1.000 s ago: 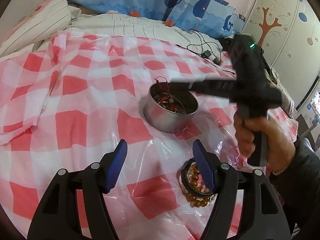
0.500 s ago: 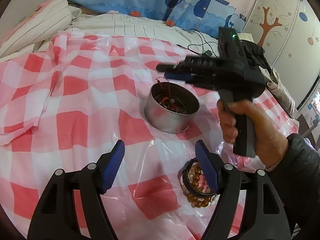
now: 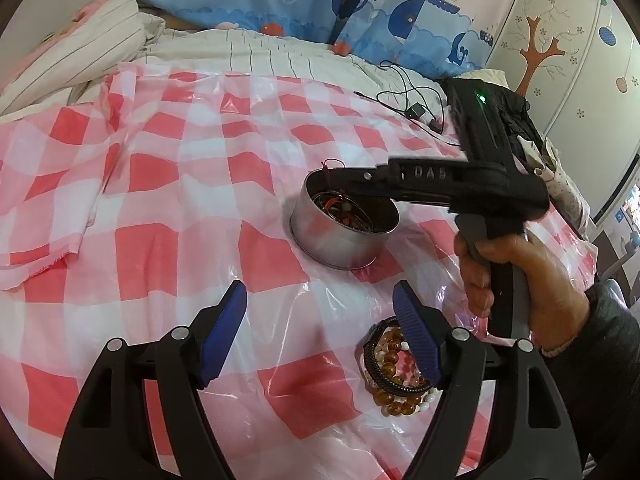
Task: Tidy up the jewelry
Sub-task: 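Move both tools back to the remaining bracelet pile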
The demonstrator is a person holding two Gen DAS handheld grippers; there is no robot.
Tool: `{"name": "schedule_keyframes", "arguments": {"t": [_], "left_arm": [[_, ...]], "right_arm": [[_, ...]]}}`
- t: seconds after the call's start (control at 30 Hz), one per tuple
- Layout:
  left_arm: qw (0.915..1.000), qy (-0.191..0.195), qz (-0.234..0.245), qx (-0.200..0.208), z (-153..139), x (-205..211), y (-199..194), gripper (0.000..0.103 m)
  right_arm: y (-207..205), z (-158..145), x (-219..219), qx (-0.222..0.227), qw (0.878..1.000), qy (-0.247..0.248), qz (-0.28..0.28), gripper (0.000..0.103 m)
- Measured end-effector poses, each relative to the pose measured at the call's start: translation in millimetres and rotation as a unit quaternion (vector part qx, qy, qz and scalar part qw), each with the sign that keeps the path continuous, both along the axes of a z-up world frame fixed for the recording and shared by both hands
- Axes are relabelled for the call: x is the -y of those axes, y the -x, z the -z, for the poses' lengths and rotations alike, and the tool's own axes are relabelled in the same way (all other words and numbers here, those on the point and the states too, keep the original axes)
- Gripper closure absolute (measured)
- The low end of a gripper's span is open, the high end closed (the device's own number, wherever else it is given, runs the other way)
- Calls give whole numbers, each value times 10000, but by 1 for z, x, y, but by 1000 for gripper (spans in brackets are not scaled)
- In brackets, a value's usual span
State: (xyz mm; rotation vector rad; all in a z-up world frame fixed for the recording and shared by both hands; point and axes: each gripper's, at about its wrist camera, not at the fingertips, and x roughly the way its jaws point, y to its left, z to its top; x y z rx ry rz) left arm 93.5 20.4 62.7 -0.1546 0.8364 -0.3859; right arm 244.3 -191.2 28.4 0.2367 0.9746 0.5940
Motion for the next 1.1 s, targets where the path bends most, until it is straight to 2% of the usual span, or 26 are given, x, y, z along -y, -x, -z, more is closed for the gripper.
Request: {"name": "schedule_keyframes", "arguments": {"t": [0.17, 0.27, 0.4, 0.47, 0.6, 0.73, 0.8, 0.83, 0.97, 1.03, 1.1], "left_arm": [[10000, -10, 25, -8, 1, 1, 0, 30], [10000, 0, 21, -6, 1, 0, -1, 30], [10000, 32, 5, 21, -1, -1, 0, 29], [10000, 46, -7, 38, -2, -2, 0, 29], [10000, 65, -9, 52, -4, -1, 1, 28], [10000, 70, -36, 20, -2, -3, -1, 28], [10000, 60, -37, 6, -2, -4, -1, 27], [10000, 47, -26, 3, -2, -3, -1, 27], [9999, -133, 27, -7, 0, 3, 0, 26], [9996, -289, 58, -20, 1, 7, 1, 25], [9991, -399, 101, -100, 5, 12, 2, 23]], "right_arm": [[-1, 0, -32, 199, 9930, 1143, -213, 55], [-10, 5, -38, 85, 9935, 1081, -338, 46], [-12, 6, -39, -102, 9946, 714, -742, 46], [-3, 5, -44, -161, 9891, 781, -1240, 46], [9, -2, -36, -259, 9808, 745, -1783, 46], [19, -20, -22, -73, 9835, 766, -1639, 44], [29, -28, -11, 62, 9876, 671, -1418, 35], [33, -30, -6, 110, 9894, 609, -1314, 34], [67, -32, 27, 301, 9973, 494, -445, 30], [87, -27, 43, 249, 9990, 339, -120, 30], [112, -23, 57, 324, 9986, 403, 145, 30]]}}
